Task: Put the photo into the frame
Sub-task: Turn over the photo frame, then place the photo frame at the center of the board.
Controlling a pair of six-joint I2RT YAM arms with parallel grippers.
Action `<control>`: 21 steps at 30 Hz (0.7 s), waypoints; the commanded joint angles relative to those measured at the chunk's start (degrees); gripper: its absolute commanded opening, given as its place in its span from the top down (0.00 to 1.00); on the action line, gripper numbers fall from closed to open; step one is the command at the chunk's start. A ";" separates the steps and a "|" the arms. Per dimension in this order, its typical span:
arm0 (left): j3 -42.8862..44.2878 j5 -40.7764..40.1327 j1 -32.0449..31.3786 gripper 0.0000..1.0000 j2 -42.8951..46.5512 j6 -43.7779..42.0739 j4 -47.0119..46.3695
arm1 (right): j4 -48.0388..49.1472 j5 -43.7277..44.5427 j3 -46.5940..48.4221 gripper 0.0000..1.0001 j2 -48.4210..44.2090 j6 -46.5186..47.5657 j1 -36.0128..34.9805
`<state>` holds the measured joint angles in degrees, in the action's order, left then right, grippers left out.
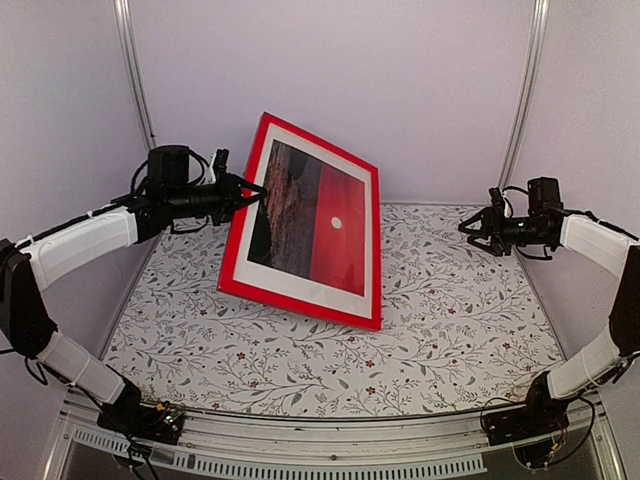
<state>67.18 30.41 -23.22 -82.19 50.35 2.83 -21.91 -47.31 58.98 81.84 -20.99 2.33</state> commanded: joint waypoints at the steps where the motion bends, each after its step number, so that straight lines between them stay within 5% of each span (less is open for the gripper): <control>1: -3.49 7.80 0.08 1.00 -0.64 11.31 -25.35 | 0.14 -1.01 0.59 0.41 1.02 1.37 0.13; 12: -13.71 7.74 -3.66 1.00 -10.61 20.67 -42.32 | 1.14 -1.25 0.13 0.40 1.58 1.61 0.13; 21: -17.28 4.01 -5.41 1.00 -15.36 20.38 -45.97 | 1.52 -1.46 -1.02 0.40 1.70 2.27 0.13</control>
<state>49.34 34.00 -28.21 -98.54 69.30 -28.03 -21.74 -47.75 58.83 82.91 -19.64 2.33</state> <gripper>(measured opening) 0.221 0.596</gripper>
